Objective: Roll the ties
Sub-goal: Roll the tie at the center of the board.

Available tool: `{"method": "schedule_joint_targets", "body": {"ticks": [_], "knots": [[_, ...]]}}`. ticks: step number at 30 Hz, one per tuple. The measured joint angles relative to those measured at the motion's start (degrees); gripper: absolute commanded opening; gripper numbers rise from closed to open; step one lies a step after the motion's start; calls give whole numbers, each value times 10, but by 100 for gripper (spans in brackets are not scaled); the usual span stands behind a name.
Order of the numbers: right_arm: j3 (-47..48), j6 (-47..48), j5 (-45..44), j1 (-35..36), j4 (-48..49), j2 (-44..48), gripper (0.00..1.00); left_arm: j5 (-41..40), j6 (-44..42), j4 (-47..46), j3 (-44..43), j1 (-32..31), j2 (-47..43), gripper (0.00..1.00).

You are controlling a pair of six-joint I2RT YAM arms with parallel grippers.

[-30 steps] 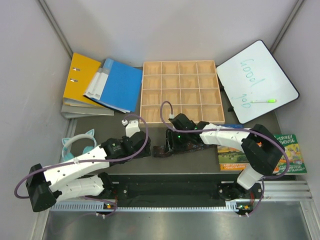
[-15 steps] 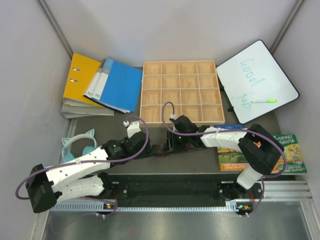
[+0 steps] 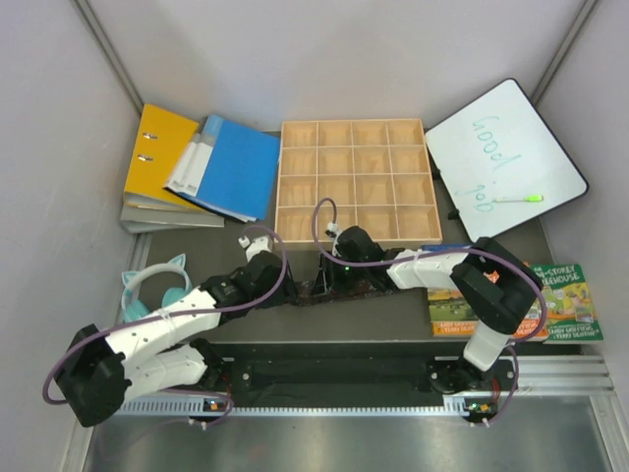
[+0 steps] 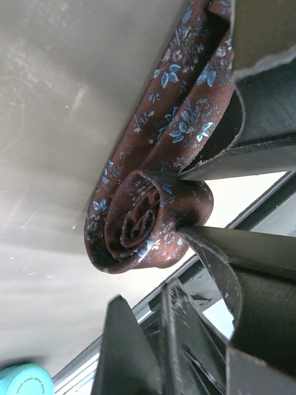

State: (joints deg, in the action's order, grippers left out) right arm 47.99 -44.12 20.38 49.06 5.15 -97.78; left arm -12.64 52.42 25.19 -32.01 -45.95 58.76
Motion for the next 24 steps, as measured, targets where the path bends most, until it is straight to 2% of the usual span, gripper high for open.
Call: {"method": "schedule_joint_targets", "body": {"ticks": [15, 22, 24], "knots": [[0, -1, 3, -6, 10, -13, 36, 55, -29, -124, 30, 29, 76, 57], [0, -1, -8, -9, 6, -15, 39, 68, -22, -167, 41, 35, 93, 45], [0, -4, -11, -9, 4, -16, 40, 73, -13, -170, 42, 37, 94, 38]]}}
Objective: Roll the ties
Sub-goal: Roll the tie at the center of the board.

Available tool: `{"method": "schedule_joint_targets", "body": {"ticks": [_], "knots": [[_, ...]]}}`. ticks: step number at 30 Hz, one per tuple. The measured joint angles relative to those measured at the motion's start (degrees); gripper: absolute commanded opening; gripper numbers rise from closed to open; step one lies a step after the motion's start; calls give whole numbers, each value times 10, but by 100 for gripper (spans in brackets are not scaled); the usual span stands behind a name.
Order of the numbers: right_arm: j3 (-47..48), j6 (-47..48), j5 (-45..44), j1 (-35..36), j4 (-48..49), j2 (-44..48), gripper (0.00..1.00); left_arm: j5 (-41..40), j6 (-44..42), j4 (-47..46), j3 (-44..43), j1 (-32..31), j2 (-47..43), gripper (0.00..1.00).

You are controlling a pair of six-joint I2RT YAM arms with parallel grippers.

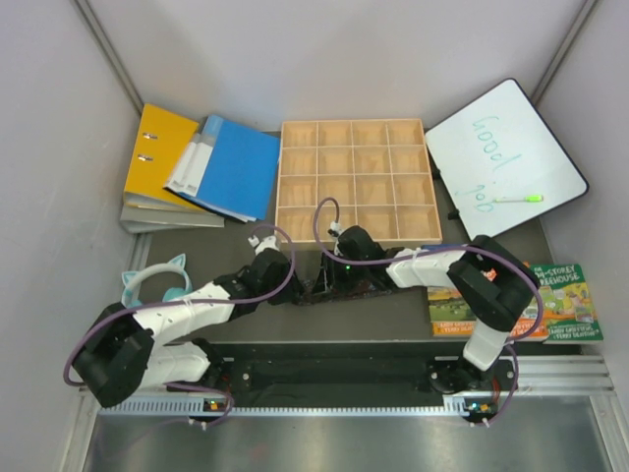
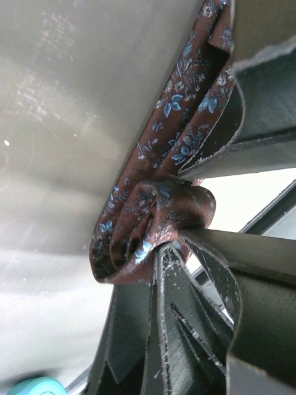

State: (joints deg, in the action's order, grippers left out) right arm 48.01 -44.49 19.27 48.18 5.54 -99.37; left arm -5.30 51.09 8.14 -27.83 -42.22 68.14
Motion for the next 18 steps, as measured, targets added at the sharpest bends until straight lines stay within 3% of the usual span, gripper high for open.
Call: {"method": "schedule_joint_targets", "body": {"ticks": [7, 13, 18], "knots": [[22, -17, -13, 0, -49, 0, 57, 13, 40, 1, -3, 7, 13, 18], [35, -16, -43, -2, -129, 38, 62, 14, 36, 47, -57, 8, 59, 15], [35, -16, -67, -8, -184, 101, 58, -7, 11, 130, -106, 6, 65, 15]]}}
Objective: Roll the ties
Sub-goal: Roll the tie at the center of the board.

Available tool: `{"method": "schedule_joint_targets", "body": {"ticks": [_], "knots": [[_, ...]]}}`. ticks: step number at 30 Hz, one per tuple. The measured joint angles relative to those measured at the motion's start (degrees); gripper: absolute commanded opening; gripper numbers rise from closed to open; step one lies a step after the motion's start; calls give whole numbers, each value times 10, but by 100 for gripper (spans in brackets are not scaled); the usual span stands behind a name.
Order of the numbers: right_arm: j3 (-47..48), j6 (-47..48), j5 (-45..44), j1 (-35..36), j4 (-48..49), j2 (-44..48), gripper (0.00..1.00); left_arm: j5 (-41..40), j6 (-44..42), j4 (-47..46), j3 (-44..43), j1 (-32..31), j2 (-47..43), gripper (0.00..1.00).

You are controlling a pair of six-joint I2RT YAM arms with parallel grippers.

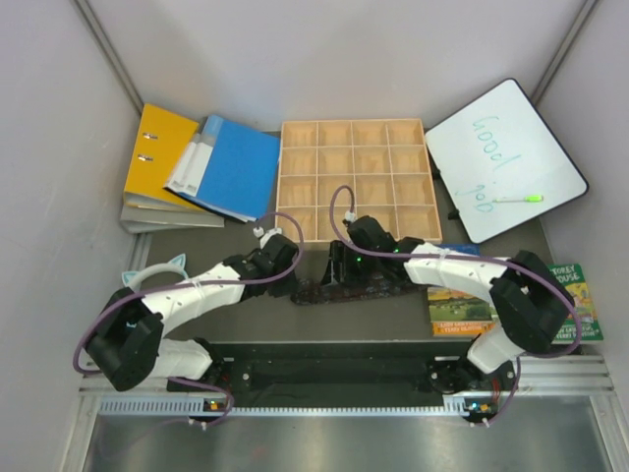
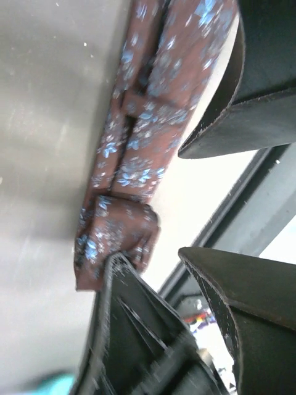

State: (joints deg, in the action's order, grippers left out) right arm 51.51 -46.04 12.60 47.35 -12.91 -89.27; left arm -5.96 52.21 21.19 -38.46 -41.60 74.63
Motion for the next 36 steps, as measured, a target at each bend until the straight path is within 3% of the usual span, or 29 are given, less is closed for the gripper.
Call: {"method": "schedule_joint_targets", "body": {"ticks": [9, 15, 25, 36], "knots": [[-4, -35, 31, 4, 42, 46, 40, -42, -53, 123, -58, 0, -1, 15], [-4, -85, 65, 37, 141, -13, 22, -53, -69, 170, -73, 0, -1, 15], [-3, -142, 82, 57, 230, -122, 19, -64, -74, 199, -87, 0, -3, 15], [30, -167, 89, 81, 263, -187, 18, -71, -81, 229, -98, 0, -11, 14]]}}
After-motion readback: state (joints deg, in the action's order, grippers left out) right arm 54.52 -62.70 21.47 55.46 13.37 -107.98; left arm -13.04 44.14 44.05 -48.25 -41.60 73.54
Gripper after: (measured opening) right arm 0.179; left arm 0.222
